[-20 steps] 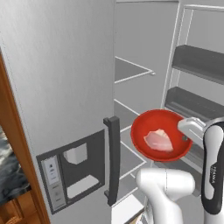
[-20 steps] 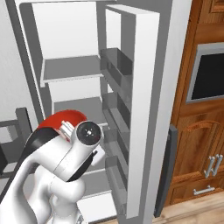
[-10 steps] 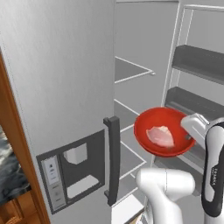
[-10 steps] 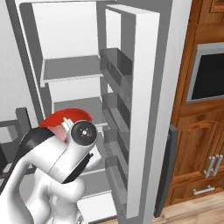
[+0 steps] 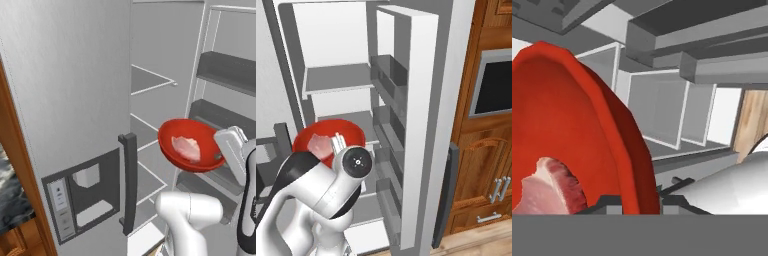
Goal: Place one of the steaks on the plate and the other in the bowl. Then place the bowl in the fridge.
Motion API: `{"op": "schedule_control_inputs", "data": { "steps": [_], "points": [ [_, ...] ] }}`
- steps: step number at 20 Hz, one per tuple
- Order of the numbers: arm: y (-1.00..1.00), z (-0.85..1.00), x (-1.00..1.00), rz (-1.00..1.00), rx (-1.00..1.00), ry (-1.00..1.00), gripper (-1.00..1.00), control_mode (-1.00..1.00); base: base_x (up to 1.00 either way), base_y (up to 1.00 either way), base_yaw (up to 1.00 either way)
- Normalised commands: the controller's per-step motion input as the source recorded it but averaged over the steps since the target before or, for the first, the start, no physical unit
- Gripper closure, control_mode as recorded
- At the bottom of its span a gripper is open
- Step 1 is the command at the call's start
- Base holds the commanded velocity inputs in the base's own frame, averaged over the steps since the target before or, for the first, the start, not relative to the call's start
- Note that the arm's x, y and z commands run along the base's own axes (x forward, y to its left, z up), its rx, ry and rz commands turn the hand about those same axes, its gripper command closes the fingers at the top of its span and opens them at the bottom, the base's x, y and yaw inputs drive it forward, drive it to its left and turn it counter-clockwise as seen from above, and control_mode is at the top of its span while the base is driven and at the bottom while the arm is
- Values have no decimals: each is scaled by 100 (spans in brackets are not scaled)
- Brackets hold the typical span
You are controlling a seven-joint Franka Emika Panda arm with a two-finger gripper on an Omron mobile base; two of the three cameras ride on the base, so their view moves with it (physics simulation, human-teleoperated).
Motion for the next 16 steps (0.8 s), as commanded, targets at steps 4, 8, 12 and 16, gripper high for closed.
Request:
{"op": "schedule_control_inputs", "data": {
  "steps": [4,8,12,16],
  "points": [
    [33,8,0,-9,7,1,100,-100,0,0,0],
    [15,15,-1,-8,6,1,100,-100,0,0,0],
    [0,32,-8,-12,4,0,100,-100,0,0,0],
    [0,59,0,-11,3,0,100,-100,0,0,0]
  ]
}}
